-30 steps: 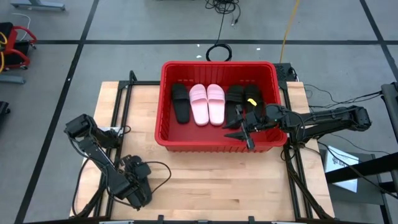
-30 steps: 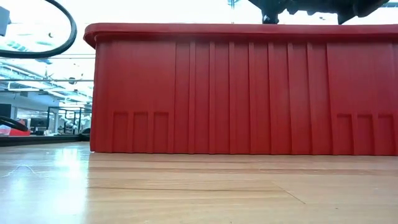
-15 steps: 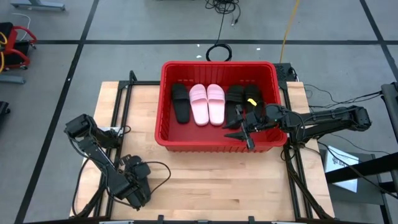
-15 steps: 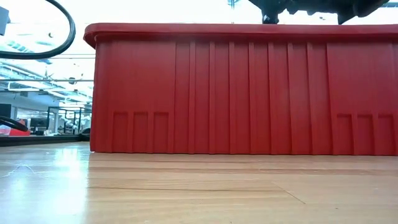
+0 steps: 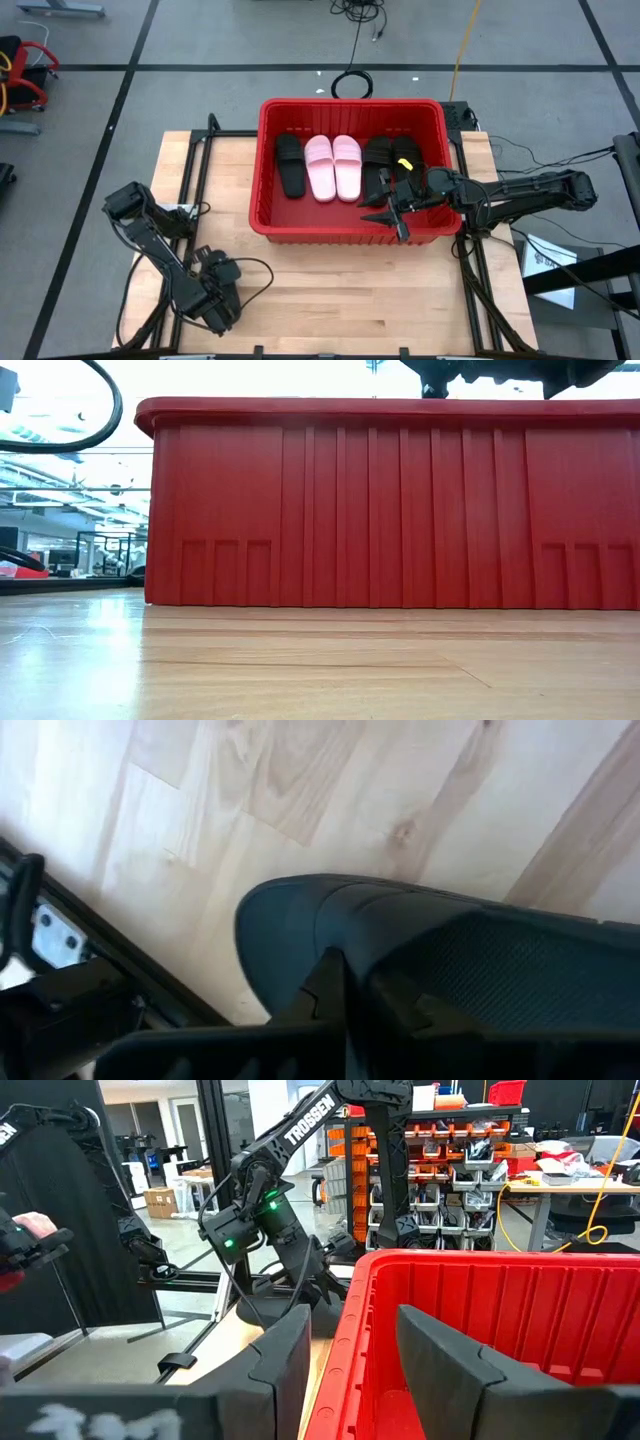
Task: Pick and place slides into bin
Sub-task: Put the black slide into the red basket
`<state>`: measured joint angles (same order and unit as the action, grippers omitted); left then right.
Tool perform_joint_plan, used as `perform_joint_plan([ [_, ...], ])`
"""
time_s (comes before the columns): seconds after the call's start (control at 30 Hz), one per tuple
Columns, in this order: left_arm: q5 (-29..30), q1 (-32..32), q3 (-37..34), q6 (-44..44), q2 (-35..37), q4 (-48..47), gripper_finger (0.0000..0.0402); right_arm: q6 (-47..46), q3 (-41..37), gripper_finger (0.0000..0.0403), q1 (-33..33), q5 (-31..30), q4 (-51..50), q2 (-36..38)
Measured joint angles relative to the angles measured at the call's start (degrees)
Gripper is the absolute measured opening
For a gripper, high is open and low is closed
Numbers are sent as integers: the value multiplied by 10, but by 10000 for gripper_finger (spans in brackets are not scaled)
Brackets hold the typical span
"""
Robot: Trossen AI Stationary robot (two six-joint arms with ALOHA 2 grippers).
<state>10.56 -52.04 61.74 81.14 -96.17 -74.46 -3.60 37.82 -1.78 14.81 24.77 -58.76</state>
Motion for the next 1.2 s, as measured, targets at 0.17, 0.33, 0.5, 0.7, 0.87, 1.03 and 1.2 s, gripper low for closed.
perform_joint_plan([
  [0.17,1,1,10,-1,24,-11,13,2,0,141,0,0,0,0],
  [0.33,12,3,16,0,50,-34,5,3,0,141,0,0,0,0],
  [0.5,28,9,16,0,73,-38,5,2,0,141,0,0,0,0],
  [0.7,30,18,16,-3,102,-43,6,3,0,141,0,0,-2,0],
  [0.87,32,22,16,-8,131,-45,4,10,0,141,0,0,-2,0],
  [1.03,59,21,16,-14,157,-46,2,13,0,141,0,0,-4,0],
  [1.2,61,21,20,-15,168,-72,2,13,0,141,0,0,-7,0],
])
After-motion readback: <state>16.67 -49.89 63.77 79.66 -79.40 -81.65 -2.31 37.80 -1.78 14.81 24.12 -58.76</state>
